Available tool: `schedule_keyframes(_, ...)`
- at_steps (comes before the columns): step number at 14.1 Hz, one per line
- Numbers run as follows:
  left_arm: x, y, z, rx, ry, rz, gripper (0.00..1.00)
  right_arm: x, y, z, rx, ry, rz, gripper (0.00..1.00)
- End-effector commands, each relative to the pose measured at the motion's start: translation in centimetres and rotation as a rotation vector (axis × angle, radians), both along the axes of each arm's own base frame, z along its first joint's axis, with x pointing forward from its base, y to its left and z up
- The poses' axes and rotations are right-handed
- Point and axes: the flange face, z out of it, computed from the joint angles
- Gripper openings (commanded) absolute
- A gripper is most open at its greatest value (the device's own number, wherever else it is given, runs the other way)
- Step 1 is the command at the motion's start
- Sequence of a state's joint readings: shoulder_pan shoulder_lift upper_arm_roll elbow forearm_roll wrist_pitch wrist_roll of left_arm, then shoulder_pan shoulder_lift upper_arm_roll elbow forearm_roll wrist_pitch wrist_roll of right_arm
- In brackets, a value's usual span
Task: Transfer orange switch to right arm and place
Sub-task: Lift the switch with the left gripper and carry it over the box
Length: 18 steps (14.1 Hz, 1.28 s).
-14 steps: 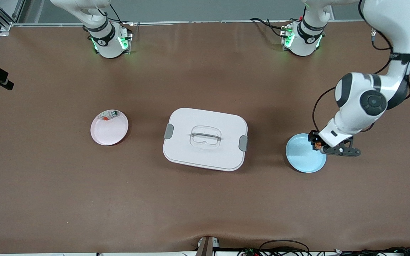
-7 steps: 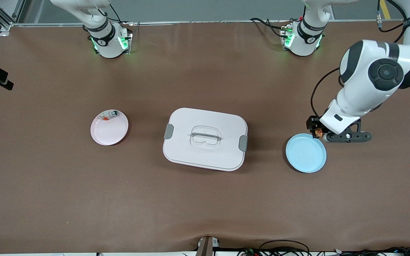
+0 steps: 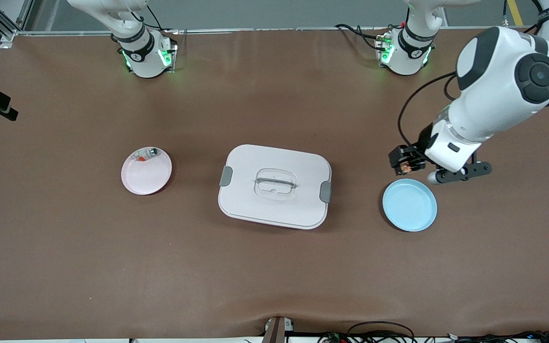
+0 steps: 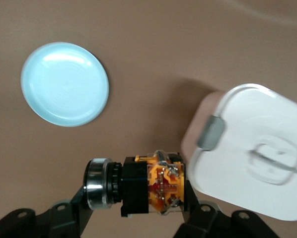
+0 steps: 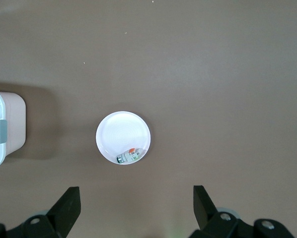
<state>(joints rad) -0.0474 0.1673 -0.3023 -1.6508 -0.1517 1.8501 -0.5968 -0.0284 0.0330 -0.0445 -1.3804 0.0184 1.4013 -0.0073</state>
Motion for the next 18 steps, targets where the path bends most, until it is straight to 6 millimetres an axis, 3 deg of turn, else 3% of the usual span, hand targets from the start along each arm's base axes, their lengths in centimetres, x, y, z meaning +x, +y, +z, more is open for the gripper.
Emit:
schedule_keyframes(1, -0.2, -4.6, 2.2, -0.073, 0.04, 0.118, 0.0, -0.2, 0.1, 0.5, 0.007, -0.009, -0.005, 1.0)
schedule_keyframes(6, -0.8, -12.6, 2.0, -0.141, 0.176, 0.388, 0.0, -0.2, -0.7, 0.6, 0.068, -0.019, -0.02, 1.0)
schedule_keyframes(9, -1.0, -14.8, 1.0, -0.131, 0.242, 0.546, 0.0, -0.2, -0.5, 0.7, 0.067, -0.02, -0.024, 1.0)
schedule_keyframes(12, -1.7, -18.7, 1.3, -0.156, 0.278, 0.66, 0.0, -0.3, -0.4, 1.2, 0.059, -0.03, -0.019, 1.0)
schedule_keyframes(16, -2.0, -21.8, 2.2, -0.234, 0.298, 0.83, 0.0, 0.8, 0.0, -0.3, 0.114, -0.009, -0.02, 1.0)
schedule_keyframes(18, -2.2, -23.1, 1.7, -0.258, 0.305, 0.871, 0.0, 1.2, 0.3, -0.7, 0.156, -0.012, -0.001, 1.0)
